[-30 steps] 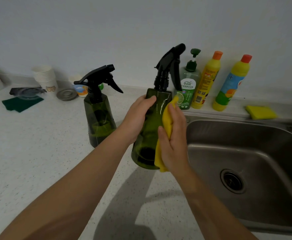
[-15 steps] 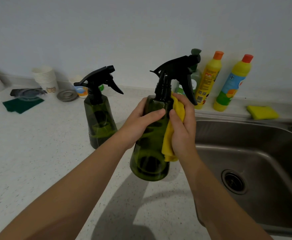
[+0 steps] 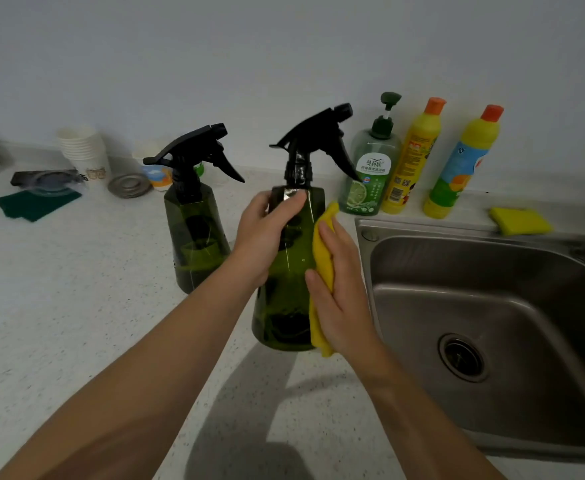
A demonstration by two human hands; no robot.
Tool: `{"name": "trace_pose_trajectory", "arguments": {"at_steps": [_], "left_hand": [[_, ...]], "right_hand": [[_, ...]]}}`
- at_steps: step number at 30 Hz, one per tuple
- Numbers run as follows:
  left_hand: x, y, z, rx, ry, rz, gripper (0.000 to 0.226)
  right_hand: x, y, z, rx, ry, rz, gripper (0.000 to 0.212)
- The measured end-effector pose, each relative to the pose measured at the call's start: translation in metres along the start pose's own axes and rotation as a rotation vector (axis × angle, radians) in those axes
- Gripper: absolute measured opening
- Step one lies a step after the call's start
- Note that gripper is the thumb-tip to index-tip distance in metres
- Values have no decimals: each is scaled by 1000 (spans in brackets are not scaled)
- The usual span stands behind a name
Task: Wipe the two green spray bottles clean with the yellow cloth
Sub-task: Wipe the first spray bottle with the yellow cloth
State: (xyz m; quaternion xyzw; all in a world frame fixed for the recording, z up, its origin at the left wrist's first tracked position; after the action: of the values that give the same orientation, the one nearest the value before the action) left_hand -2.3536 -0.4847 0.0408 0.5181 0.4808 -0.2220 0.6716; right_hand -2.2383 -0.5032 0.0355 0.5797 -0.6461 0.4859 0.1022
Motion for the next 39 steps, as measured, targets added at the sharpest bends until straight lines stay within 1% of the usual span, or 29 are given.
{"name": "trace_pose_trajectory", "arguments": {"at_steps": [3,5,8,9,11,14,17,20,22,25,29,31,34,37,39], "left_hand": [[-12,-1,-2,-58,62,-1,18],[-13,1,-2,-75,67,-11,27],[-5,14,1,-16,12,-46,42],[-1,20,3,26,-13,-55,41],[1,27,6,96,-55,-53,32],[-6,29,8,197,-44,-70,18],[-16,25,9,251,11,-131,18],[-17,25,9,278,29,-120,21],[-12,27,10,305,6,-77,26],[-7,31,12,346,-29,-69,26],[-11,33,12,331,15,-109,27],[-11,32,12,314,38,-125,27],[-8,28,10,260,35,-68,22],[-2,17,6,174,10,-4,14],[3,9,5,125,-13,19,10]], "right_hand": [[-8,4,15,-4,54,-4,49],[-7,5,13,-25,61,29,49],[-6,-4,-2,-109,70,66,56],[-7,-8,-7,-138,83,61,58],[-9,-15,-15,-162,104,18,58],[-10,-23,-20,-183,99,-69,56],[-9,-27,-23,-178,99,-180,53],[-6,-26,-26,-152,103,-271,50],[-3,-27,-28,-145,102,-300,48],[0,-29,-32,-154,97,-288,44],[3,-39,-44,-213,101,-282,32],[10,-45,-52,-243,53,-219,31],[23,-46,-59,-261,-52,-98,30],[28,-34,-55,-208,-110,-28,35],[26,-22,-48,-140,-98,4,40]]}}
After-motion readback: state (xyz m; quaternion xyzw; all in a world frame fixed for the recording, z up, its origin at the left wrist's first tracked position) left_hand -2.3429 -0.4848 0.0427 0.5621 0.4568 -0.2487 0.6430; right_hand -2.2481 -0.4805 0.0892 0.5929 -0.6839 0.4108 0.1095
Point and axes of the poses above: each hand's wrist, its own z-axis away from the middle knuckle, its own y-axis out of the palm, x = y × z, the point moved 10 cm from there along -z, towards the middle knuckle, and after that the axes turned 11 degrees about z, right-handed, at the moved point
